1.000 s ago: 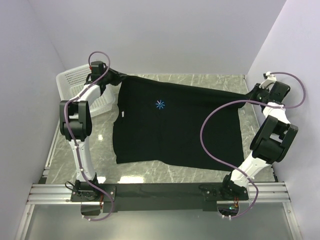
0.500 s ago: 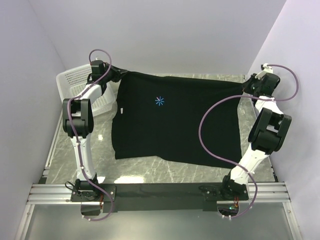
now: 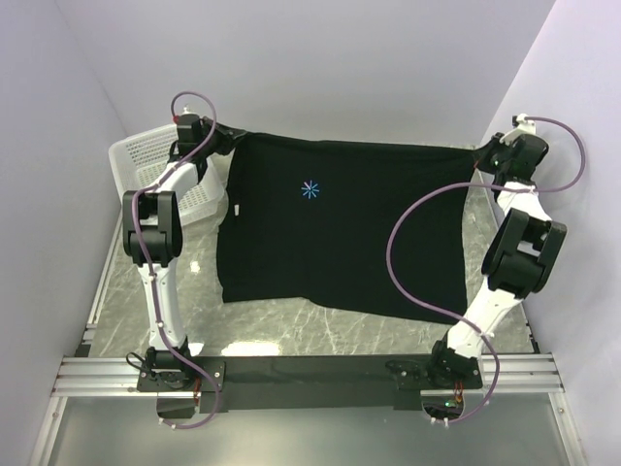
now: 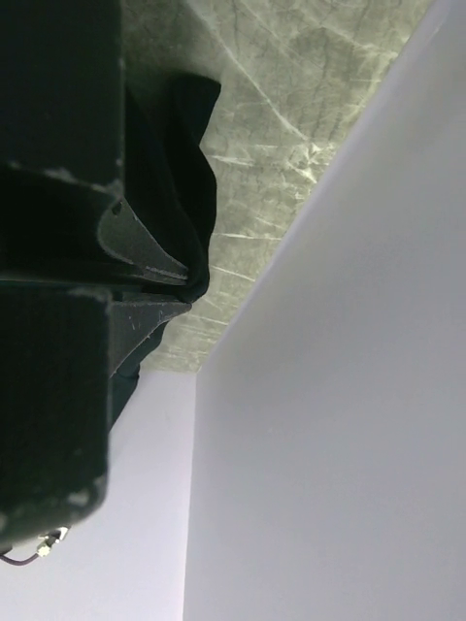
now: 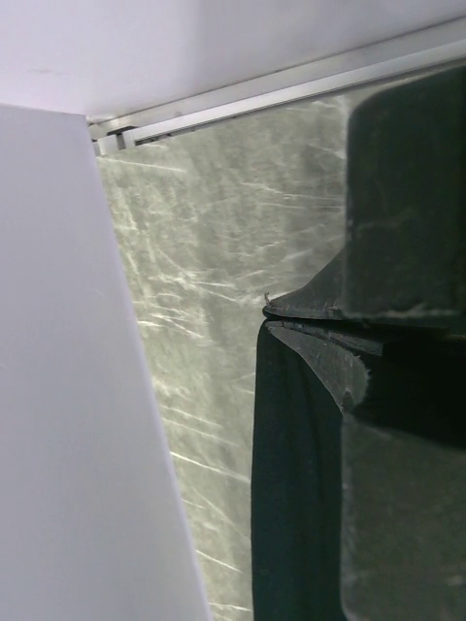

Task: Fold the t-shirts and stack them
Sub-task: Fold the T-shirt at the center of the board.

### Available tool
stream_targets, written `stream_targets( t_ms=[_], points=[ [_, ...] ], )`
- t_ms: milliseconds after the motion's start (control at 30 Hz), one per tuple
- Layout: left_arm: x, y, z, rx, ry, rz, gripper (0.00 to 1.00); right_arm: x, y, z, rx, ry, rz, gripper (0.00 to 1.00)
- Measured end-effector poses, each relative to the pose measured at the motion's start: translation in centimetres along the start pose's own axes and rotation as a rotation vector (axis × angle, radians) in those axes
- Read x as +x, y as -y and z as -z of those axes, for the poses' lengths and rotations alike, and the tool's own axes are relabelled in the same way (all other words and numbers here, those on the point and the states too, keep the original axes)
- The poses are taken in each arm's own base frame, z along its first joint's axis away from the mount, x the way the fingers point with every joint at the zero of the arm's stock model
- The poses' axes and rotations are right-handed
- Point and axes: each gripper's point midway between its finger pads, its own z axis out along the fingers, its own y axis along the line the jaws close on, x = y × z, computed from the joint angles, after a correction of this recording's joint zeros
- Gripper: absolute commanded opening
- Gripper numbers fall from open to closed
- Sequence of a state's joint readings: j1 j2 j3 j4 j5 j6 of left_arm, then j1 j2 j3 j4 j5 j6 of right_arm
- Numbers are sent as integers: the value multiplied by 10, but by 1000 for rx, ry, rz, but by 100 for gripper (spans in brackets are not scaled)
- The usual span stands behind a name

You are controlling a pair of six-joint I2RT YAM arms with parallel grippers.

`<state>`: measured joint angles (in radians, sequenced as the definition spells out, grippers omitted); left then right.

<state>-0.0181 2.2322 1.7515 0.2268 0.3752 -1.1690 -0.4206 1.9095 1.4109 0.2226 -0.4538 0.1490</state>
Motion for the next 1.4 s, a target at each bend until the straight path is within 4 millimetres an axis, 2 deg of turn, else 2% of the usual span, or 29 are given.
stream_targets(
  t_ms=[100,233,467,733,967,1100,1400],
  points=[
    [0,-6,-4,-2,5,4,0,0,6,-16,-2,-7,-10,0],
    [2,-19,-15,-15,0,8,1,20,15,-32,-1,-58,-32,0],
    [8,-32,-29,-41,-11,10,1,49,24,-45,-4,-131,-65,0],
    [14,-35,-42,-47,-15,-15,0,53,22,-46,-23,-143,-64,0],
    [19,-36,-43,-61,-23,-50,0,56,17,-45,-67,-158,-12,0],
    [21,-43,-43,-78,-26,-72,0,62,17,-42,-85,-181,26,0],
    [34,-77,-37,-150,-55,-103,0,77,20,-38,-98,-220,86,0]
  ],
)
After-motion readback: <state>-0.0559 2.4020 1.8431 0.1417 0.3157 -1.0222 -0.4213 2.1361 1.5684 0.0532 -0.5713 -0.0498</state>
